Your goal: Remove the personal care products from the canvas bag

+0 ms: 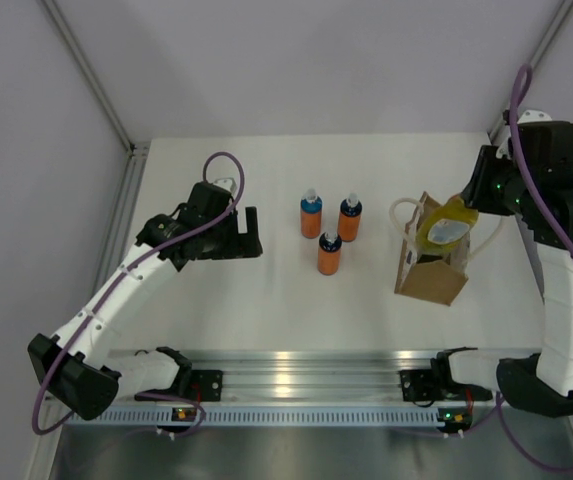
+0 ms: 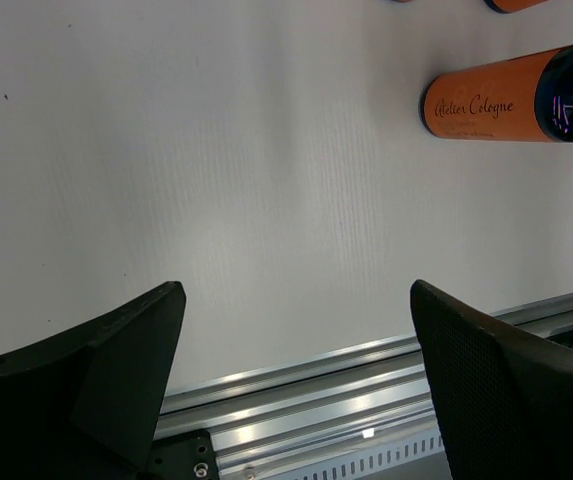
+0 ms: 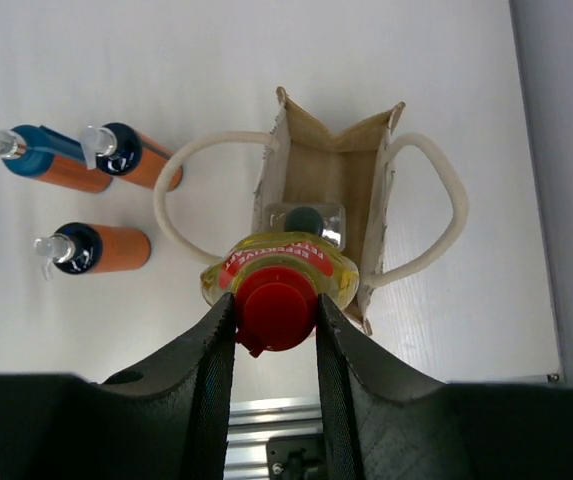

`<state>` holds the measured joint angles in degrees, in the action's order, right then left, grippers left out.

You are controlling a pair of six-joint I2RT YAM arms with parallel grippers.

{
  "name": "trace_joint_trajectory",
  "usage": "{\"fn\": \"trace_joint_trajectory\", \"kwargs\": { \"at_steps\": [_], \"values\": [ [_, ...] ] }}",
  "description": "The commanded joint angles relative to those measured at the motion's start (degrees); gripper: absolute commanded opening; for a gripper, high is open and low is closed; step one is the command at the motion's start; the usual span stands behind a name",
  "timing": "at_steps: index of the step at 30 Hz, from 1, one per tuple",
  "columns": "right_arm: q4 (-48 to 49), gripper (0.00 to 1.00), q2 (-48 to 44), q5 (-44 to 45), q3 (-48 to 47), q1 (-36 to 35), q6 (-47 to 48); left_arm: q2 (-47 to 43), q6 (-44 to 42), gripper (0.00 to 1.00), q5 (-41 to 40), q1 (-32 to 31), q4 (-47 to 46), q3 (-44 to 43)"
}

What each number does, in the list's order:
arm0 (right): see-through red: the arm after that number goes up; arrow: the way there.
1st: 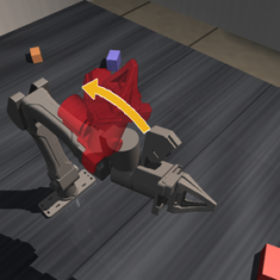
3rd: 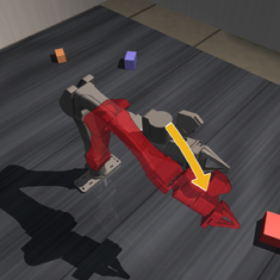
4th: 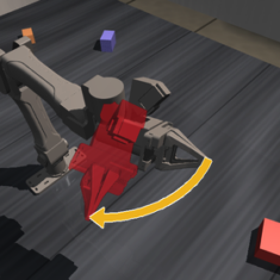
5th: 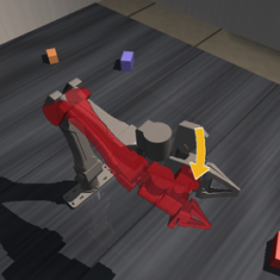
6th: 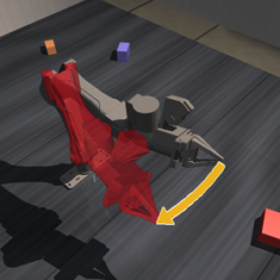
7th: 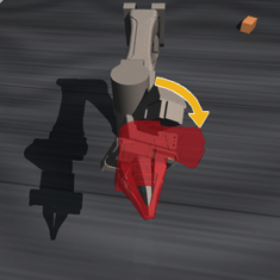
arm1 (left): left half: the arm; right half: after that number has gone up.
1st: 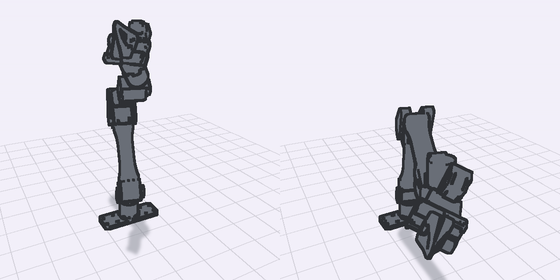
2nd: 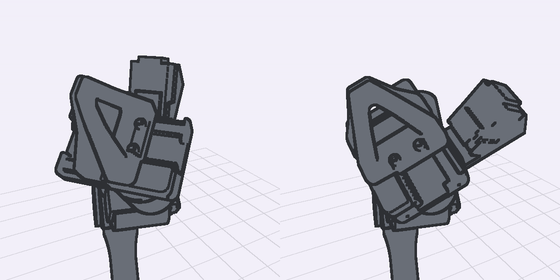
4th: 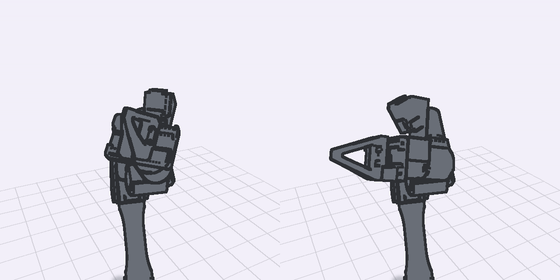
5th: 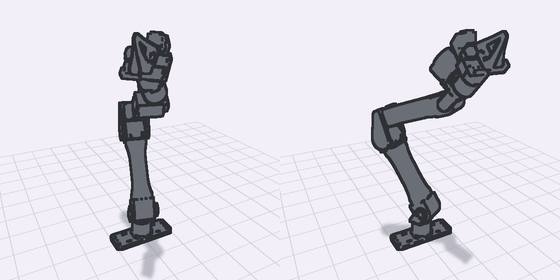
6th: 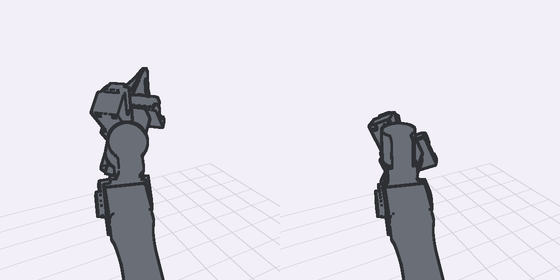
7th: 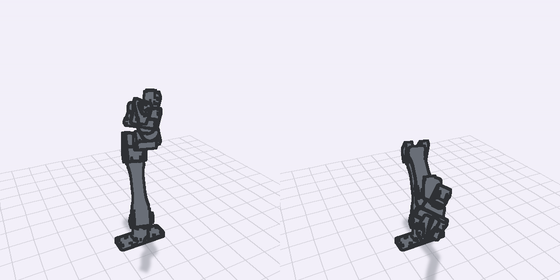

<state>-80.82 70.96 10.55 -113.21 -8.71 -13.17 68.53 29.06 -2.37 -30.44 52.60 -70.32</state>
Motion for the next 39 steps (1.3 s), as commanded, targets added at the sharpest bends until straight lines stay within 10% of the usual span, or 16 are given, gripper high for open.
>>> {"fn": "trace_joint_trajectory", "kwargs": {
  "at_steps": [1,19,39],
  "values": [
    [2.76,0.00,-1.08,-5.00,-5.00,0.89,0.69,-0.59,0.47,0.98,-0.18,-0.06,-2.41,0.45],
    [13.04,0.00,0.49,-4.40,2.02,-21.43,-1.24,-1.30,0.47,0.98,-0.18,-0.15,-2.76,1.07],
    [47.68,0.00,-6.45,-0.17,43.68,-30.75,-0.89,-1.74,0.39,0.99,-0.62,-0.15,-2.76,1.07]
  ]
}}
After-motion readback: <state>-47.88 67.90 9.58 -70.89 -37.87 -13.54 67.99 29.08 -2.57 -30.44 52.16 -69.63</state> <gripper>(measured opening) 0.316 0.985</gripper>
